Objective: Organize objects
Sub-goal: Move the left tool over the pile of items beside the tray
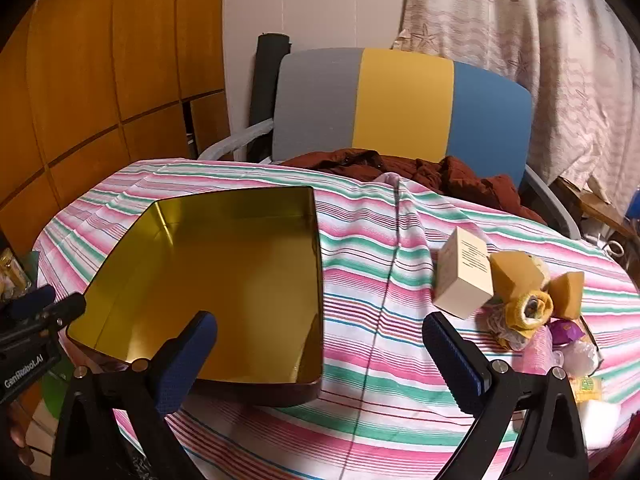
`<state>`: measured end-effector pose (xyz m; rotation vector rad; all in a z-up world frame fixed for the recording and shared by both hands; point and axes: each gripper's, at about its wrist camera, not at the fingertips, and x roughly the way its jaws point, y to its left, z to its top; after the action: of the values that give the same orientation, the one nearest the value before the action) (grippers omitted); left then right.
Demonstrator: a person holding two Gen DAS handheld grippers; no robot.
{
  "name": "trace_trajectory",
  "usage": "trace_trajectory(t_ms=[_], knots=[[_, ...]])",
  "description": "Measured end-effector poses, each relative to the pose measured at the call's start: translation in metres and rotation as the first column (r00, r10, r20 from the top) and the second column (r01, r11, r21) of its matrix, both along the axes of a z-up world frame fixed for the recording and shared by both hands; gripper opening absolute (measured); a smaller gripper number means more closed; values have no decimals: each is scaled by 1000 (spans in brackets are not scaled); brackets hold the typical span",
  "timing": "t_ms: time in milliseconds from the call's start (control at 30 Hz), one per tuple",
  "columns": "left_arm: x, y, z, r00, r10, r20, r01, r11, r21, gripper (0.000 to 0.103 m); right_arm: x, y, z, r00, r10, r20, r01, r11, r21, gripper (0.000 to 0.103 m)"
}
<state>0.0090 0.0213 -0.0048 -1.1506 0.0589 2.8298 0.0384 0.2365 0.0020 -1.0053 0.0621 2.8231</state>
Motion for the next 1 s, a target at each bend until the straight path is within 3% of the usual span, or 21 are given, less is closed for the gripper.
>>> trace_trajectory(t_ms=[200,467,633,700,833,1000], knots=[[2,10,-8,987,-151,62,142,982,127,53,3,9,-1,1000,-21,7,21,1000,-12,103],[3,40,-7,955,-286,77,274,951,142,54,9,47,3,997,-80,20,82,993,-90,103],[7,59,0,919,-391,53,377,910,175,69,22,108,11,983,-183,30,186,971,-149,103],[4,69,5,909,-413,44,401,900,171,75,30,139,20,972,-234,24,234,960,-151,103],[-2,94,16,881,-472,34,459,869,183,77,46,214,40,930,-366,-22,360,923,-140,103],[-10,146,19,828,-557,67,542,825,161,80,65,289,29,862,-505,-38,487,847,-212,103]])
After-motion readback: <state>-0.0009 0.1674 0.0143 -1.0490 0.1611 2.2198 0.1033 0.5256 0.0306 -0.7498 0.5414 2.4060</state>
